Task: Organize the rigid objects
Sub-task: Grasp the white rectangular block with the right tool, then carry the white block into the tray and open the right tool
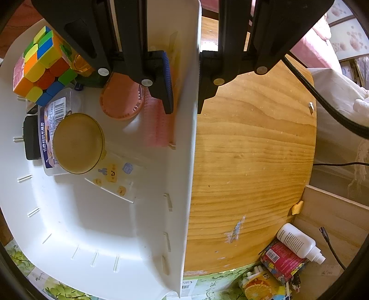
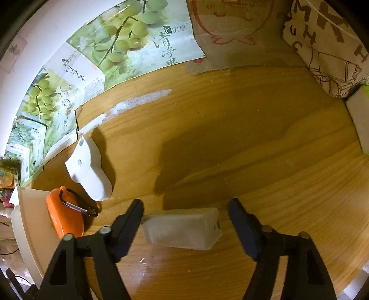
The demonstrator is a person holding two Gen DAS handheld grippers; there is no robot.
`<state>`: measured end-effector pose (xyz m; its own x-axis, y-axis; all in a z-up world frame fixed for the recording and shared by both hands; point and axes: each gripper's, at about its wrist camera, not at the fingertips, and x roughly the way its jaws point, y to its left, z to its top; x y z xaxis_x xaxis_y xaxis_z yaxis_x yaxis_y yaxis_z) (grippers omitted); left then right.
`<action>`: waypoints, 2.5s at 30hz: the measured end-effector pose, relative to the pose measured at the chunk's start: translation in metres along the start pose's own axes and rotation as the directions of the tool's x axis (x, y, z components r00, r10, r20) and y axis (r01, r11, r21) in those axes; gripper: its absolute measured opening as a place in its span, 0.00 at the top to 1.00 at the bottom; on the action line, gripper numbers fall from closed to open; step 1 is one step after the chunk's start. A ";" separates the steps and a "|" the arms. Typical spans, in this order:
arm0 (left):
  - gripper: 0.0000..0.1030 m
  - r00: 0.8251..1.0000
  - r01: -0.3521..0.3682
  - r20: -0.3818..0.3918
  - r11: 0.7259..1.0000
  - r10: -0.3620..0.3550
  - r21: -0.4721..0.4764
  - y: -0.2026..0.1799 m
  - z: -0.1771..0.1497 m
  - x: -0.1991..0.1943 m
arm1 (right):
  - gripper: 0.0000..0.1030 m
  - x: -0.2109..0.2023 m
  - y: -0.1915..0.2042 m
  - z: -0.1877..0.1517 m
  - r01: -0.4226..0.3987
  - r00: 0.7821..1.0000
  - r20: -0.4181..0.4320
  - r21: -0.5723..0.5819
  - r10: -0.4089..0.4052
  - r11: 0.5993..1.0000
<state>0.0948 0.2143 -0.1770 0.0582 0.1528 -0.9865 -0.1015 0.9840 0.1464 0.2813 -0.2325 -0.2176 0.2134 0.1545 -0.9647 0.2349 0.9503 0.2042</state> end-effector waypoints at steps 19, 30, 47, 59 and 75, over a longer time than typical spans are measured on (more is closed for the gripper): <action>0.82 1.000 -0.011 0.016 1.000 0.011 0.001 -0.001 -0.002 -0.001 | 0.40 -0.020 0.003 -0.009 -0.056 0.998 0.013 -0.027 0.056 0.998; 0.82 1.000 -0.013 0.028 0.999 0.012 0.032 -0.003 -0.003 -0.003 | 0.40 -0.055 0.024 -0.041 -0.123 0.992 0.019 -0.063 0.125 0.990; 0.85 0.998 0.048 0.036 0.990 -0.053 0.133 -0.003 -0.009 -0.002 | 0.40 -0.105 0.082 -0.107 -0.076 0.987 0.129 -0.164 0.098 0.983; 0.95 0.990 0.137 -0.008 0.965 -0.139 0.225 0.001 -0.006 0.005 | 0.40 -0.140 0.144 -0.159 -0.105 0.971 0.190 -0.217 0.148 0.970; 0.91 0.978 0.206 -0.046 0.898 -0.204 0.388 0.011 0.013 0.014 | 0.40 -0.129 0.232 -0.215 -0.054 0.973 0.190 -0.364 0.131 0.930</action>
<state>0.1079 0.2290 -0.1886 0.0320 -0.0555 -0.9979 0.3064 0.9509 -0.0431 0.1048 0.0258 -0.0820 0.4189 0.2236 -0.8801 -0.1379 0.9736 0.1817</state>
